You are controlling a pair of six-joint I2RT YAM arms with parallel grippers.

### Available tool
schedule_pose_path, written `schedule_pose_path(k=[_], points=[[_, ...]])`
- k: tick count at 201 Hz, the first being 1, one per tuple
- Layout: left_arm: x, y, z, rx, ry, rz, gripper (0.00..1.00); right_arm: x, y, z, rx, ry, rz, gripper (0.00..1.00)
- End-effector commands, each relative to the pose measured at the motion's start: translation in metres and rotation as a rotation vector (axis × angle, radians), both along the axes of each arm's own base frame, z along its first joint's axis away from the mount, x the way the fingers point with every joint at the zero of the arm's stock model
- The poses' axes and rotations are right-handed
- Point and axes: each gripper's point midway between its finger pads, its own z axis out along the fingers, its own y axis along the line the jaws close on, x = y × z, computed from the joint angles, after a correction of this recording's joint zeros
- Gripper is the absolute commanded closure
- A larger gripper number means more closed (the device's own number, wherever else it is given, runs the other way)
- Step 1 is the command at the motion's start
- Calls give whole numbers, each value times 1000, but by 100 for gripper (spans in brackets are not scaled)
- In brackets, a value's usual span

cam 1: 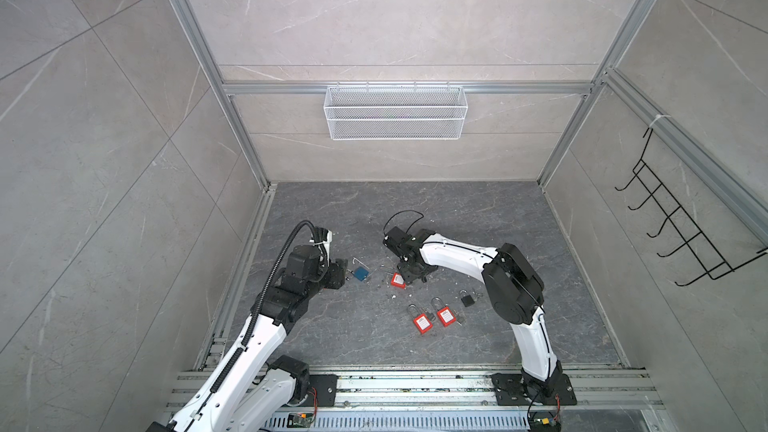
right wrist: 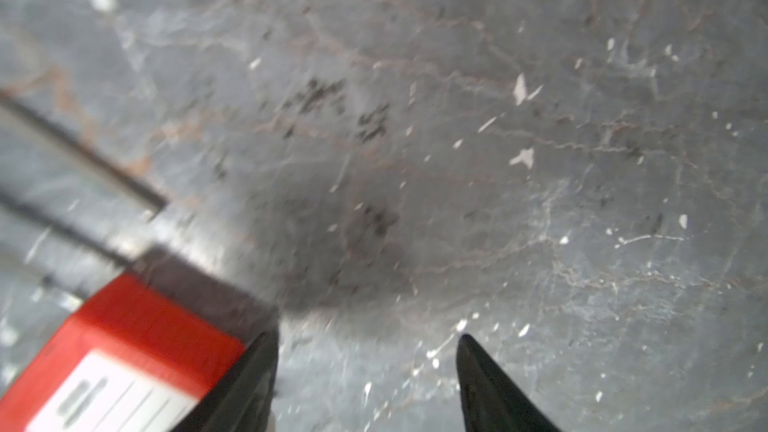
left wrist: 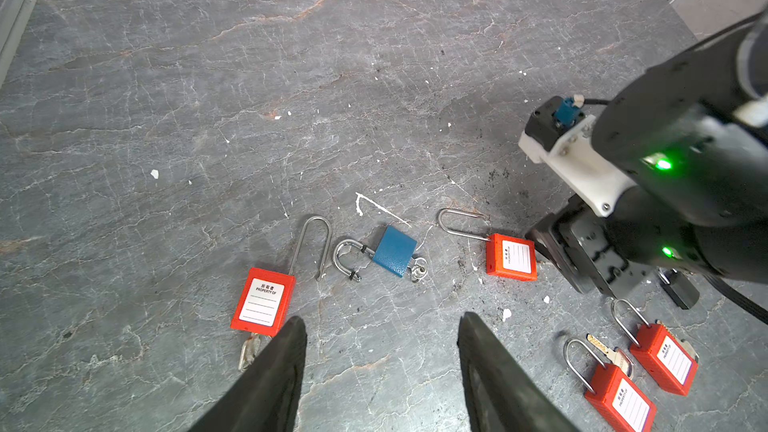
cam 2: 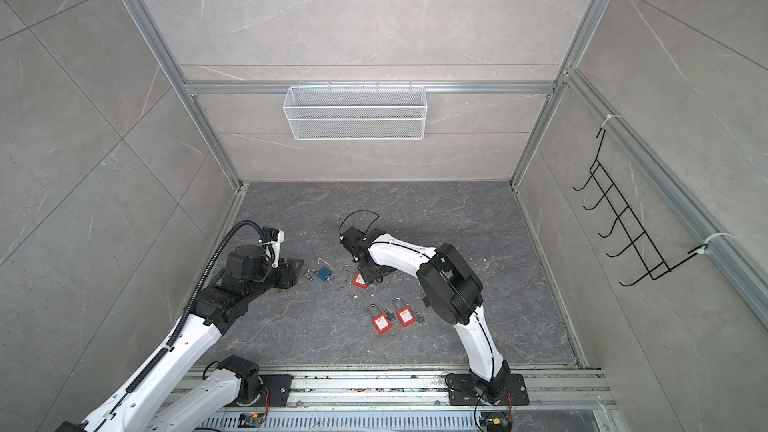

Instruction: Lock with the key

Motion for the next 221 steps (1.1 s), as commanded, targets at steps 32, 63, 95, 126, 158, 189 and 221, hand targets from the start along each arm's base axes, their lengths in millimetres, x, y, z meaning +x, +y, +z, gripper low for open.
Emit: schedule_pose_path(k=[32,63,95,126,158,189,221], points=[[1,-5,8,-37,-23,-17,39,-11,28,52,136,-49,343,30],[1,-7,9,-43,-22,-26,39,-19,38,56,191,35,466,30],[1,-7,10,-44,-23,-27,39,-28,62,48,281,149,500,30],[0,-7,9,-38,-20,-33,39,-27,68,30,285,202,474,33],[0,-7,8,-32,-20,-36,39,-25,64,14,246,218,449,32],[1,-8,8,-33,-21,-41,39,-26,62,3,217,228,446,33],[1,-10,7,-36,-14,-44,39,-30,61,-11,177,244,453,39]])
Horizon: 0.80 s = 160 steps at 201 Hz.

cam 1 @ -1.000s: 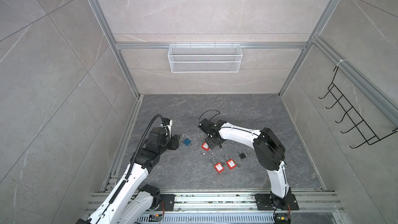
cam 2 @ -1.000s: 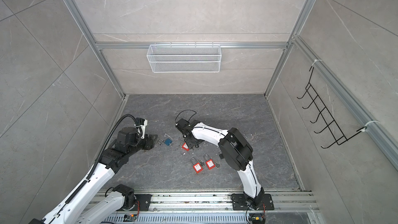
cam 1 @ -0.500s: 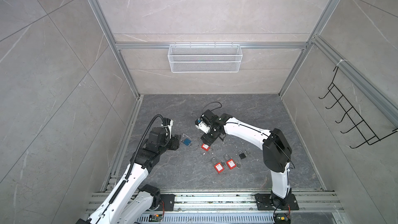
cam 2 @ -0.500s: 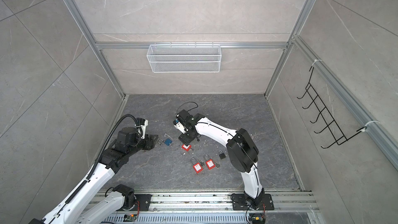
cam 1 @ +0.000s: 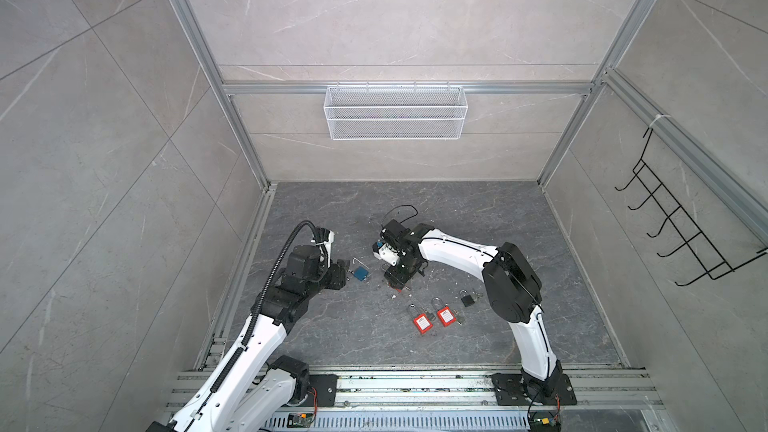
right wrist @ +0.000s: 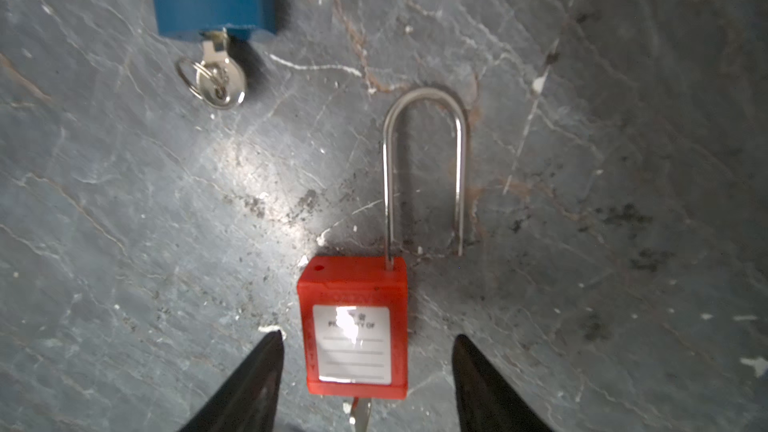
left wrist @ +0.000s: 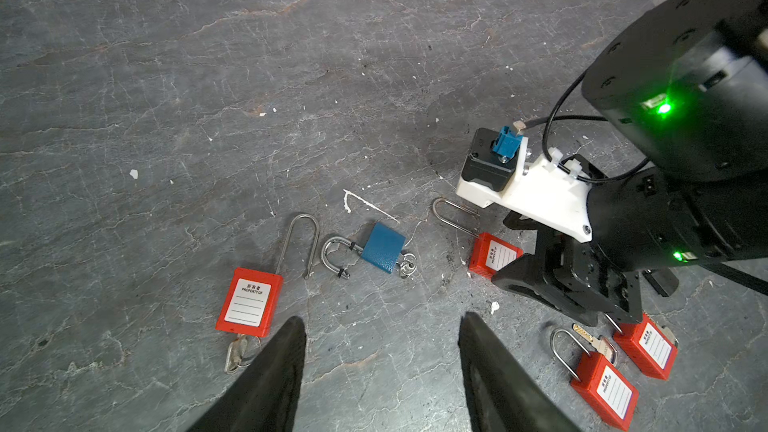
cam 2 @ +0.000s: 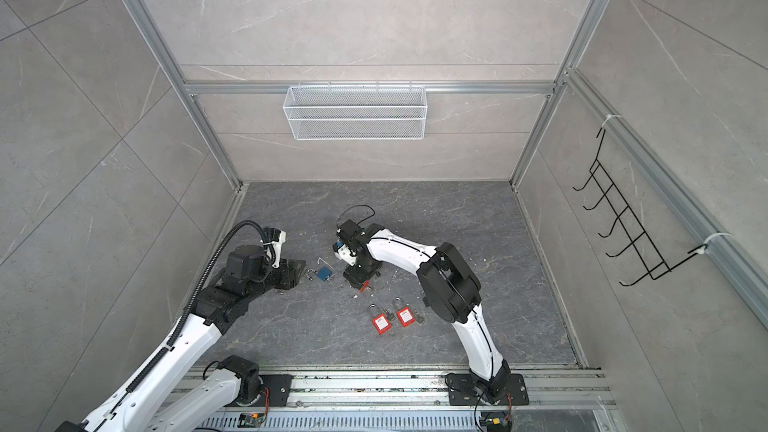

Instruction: Lock with the key

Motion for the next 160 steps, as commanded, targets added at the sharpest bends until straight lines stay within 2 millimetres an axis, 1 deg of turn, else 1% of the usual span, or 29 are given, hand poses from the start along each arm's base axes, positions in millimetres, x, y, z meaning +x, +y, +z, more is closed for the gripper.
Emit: schedule_pose_path(k=[1,23,44,72,85,98,122,141,160], points=[[4,-3,8,-16,-25,-13,39,-6,-1,-13,-51,17,13,39],[4,-4,8,-17,-24,-14,39,-7,-2,-18,-72,2,16,41],[4,-4,9,-16,-26,-16,39,-8,-2,-19,-80,-2,16,45],[3,-4,8,-16,-21,-15,38,-10,-3,-18,-86,-4,30,55],[3,-4,7,-16,-18,-18,38,-10,-4,-14,-85,-12,37,58],[3,-5,7,-17,-19,-26,38,-11,-5,-7,-76,-25,56,64],[2,-8,7,-24,-23,-45,38,-13,-5,9,-47,-50,101,69],[1,-13,9,-35,-29,-75,38,-16,-6,23,-30,-68,135,70],[0,-20,11,-41,-47,-128,38,-21,-4,45,25,-85,189,71]])
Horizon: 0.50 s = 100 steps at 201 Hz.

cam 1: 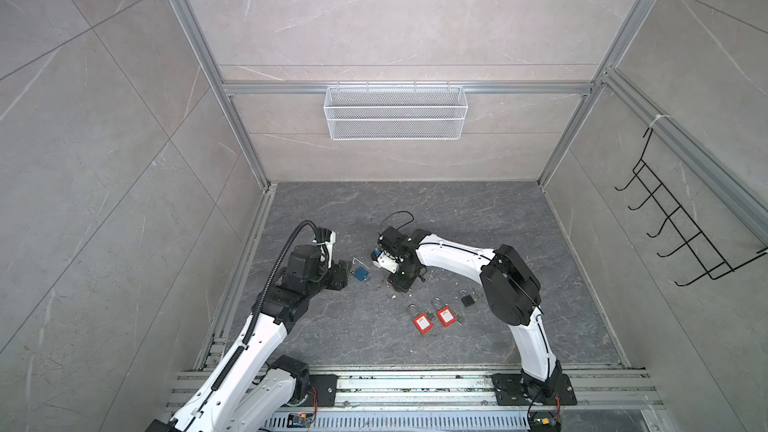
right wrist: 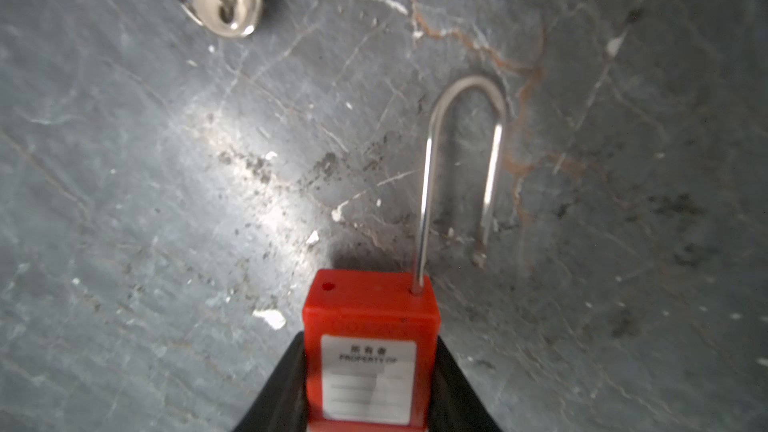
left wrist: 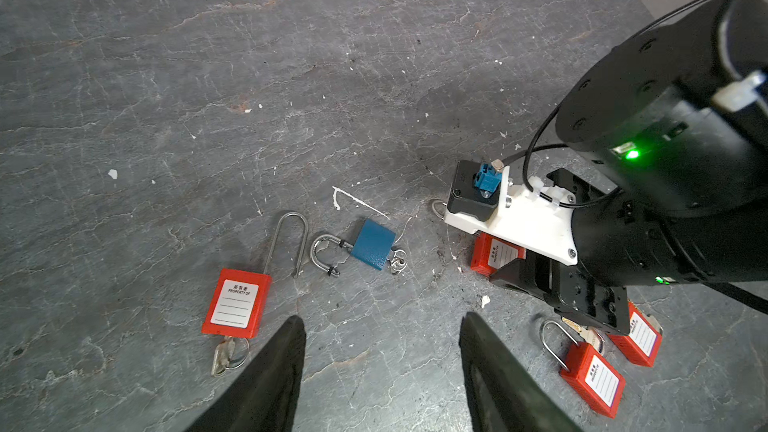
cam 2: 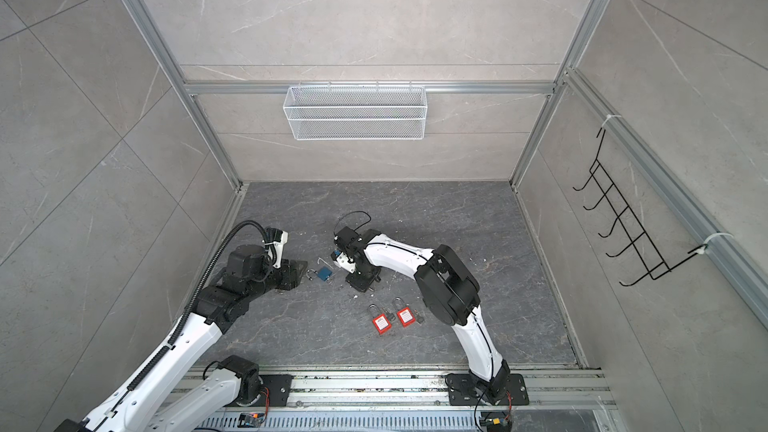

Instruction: Lock with the key

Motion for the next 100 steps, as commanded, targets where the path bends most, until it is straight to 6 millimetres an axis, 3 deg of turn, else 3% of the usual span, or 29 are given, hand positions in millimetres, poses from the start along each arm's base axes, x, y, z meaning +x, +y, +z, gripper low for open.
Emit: schedule_pose_path(k=[1,32,61,100], points=[[2,-12,12,-26,-54,-81,38,-8,2,45,82,-45,91,71],[0,-23,15,-32,-80,-161,38,-33,-5,88,228,-49,275,69],[-10,-50,22,-62,-157,-363,40,-64,-28,118,312,-54,476,68],[-40,-82,42,-66,-378,-718,43,-74,-57,145,292,-42,497,68]])
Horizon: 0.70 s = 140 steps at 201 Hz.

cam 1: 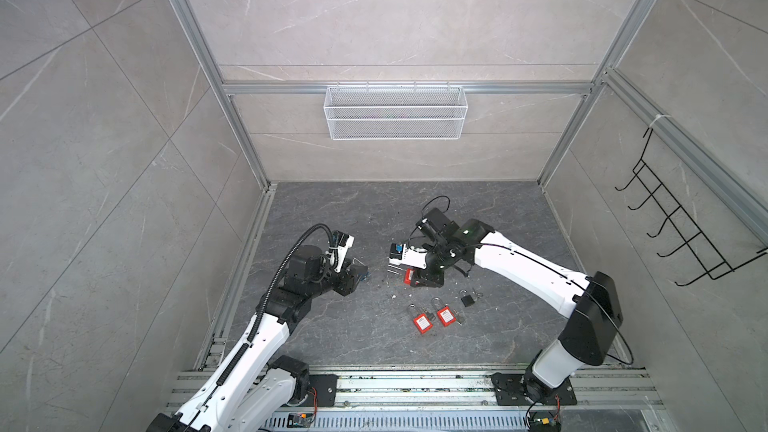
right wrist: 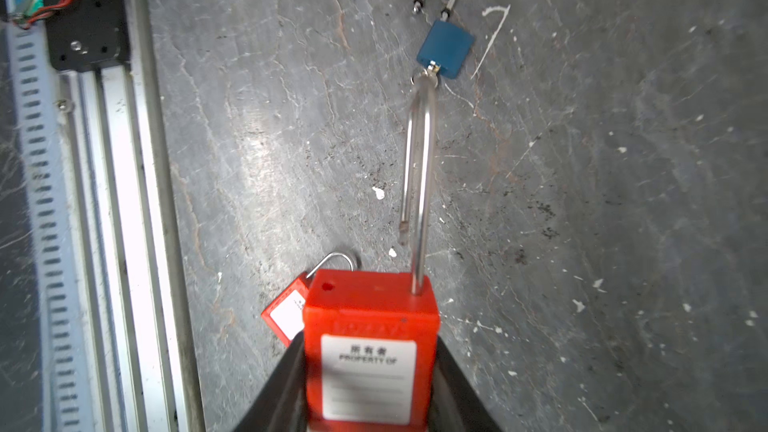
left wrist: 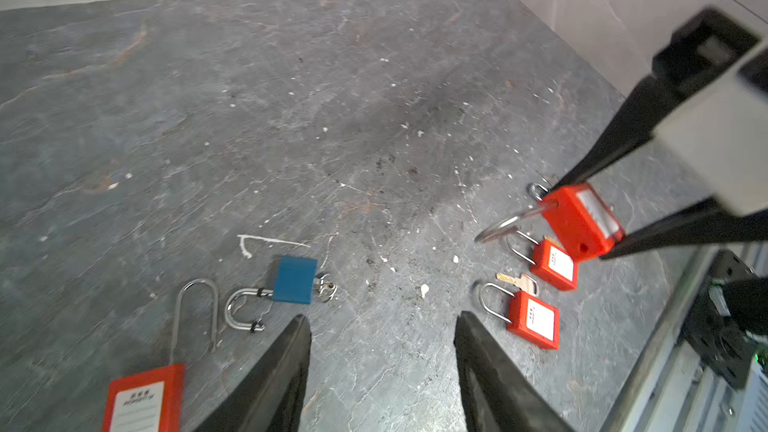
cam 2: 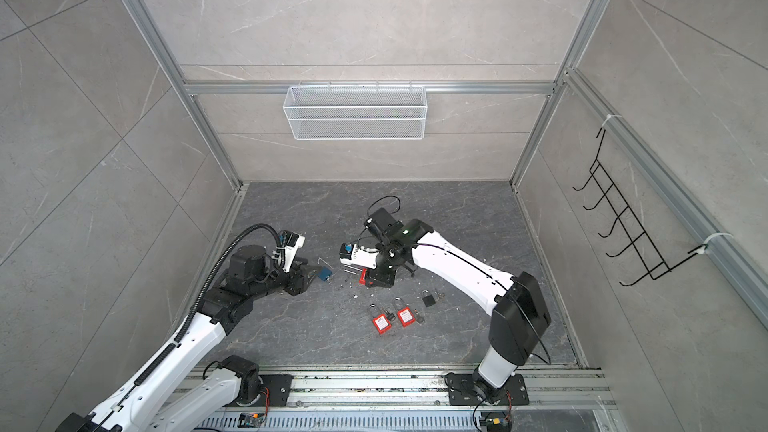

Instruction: Lock with the key

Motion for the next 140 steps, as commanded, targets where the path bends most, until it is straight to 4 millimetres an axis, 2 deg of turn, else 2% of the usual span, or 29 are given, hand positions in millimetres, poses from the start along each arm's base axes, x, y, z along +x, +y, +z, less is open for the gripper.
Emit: schedule_pose_path(k=[1,29,37,73,103,140], points=[[-24,-31,37,-40,-255,-322,43,-24,-18,9,-23,58,105,68],[-49,-43,43,-19,-346,-545,43,-37,-29,20,-37,80,133,69],[-55,-46,44,-19,-362,-605,47,-38,-29,23,-28,76,128,69],[-74,-65,49,-35,-437,-745,53,-47,-30,33,24,59,138,69],[-74,-80,43,-5,-452,-777,54,-53,-32,38,38,60,142,70],[-61,-95,42,34,-499,-729,55,-57,-36,38,14,48,149,70]])
